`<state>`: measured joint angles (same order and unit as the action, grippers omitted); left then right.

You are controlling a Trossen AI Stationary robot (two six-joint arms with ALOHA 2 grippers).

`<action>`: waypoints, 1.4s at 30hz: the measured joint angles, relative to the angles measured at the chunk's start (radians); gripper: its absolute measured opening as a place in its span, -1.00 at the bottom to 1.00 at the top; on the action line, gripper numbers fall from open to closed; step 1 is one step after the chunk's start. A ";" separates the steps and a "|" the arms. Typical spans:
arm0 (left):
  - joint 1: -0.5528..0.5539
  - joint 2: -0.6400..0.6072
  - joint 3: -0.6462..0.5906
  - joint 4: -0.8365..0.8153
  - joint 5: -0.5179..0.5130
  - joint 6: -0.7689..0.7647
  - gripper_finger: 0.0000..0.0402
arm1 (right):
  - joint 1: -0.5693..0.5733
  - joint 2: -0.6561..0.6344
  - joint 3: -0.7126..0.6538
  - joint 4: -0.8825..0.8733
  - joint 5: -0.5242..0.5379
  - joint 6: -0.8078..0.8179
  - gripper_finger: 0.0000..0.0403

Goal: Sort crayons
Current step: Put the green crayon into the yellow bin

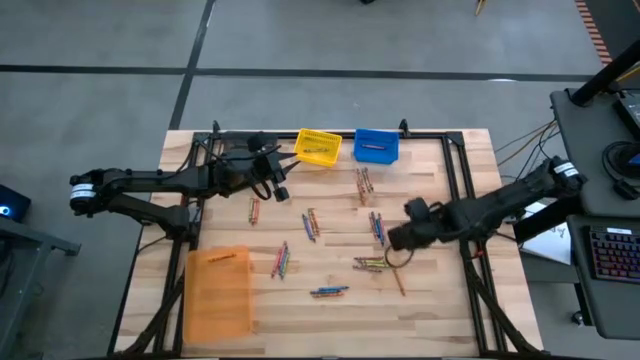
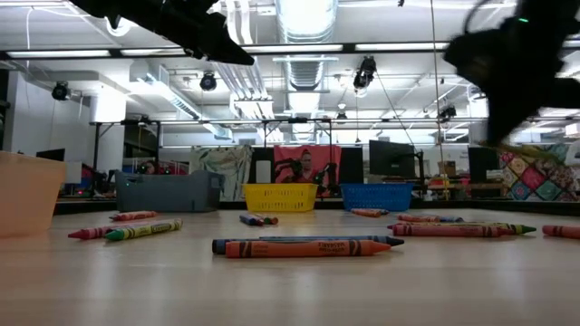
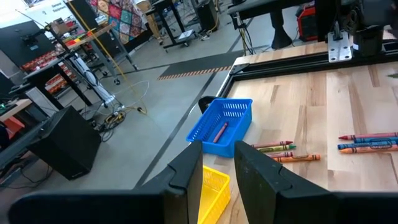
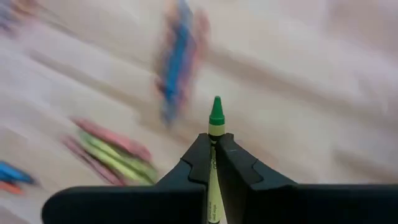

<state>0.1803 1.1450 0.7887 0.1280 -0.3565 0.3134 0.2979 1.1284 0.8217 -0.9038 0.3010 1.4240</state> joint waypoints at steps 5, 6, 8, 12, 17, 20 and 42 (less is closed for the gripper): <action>0.000 0.000 0.000 0.000 0.000 0.000 -0.62 | -0.157 0.008 0.050 0.139 0.041 -0.335 -0.95; 0.000 0.000 0.000 0.000 0.000 0.000 -0.62 | -0.191 0.013 0.059 0.170 0.042 -0.406 -0.95; 0.000 0.000 0.000 0.000 0.000 0.000 -0.62 | -0.255 0.027 0.080 0.234 0.041 -0.539 -0.95; 0.000 0.000 0.000 -0.001 0.000 0.000 -0.62 | -0.370 0.064 0.124 0.333 0.035 -0.772 -0.95; 0.000 0.000 0.000 -0.002 0.000 0.000 -0.62 | -0.482 0.130 0.178 0.458 0.020 -0.995 -0.95; 0.000 0.000 0.000 -0.002 0.000 0.000 -0.62 | -0.541 0.179 0.206 0.543 -0.039 -1.109 -0.95; 0.000 -0.004 0.000 -0.001 -0.026 -0.060 -0.62 | -0.774 0.657 0.545 0.803 -0.292 -1.494 -0.95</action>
<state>0.1802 1.1410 0.7887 0.1274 -0.3820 0.2533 -0.4761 1.7851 1.3668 -0.1011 0.0090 -0.0699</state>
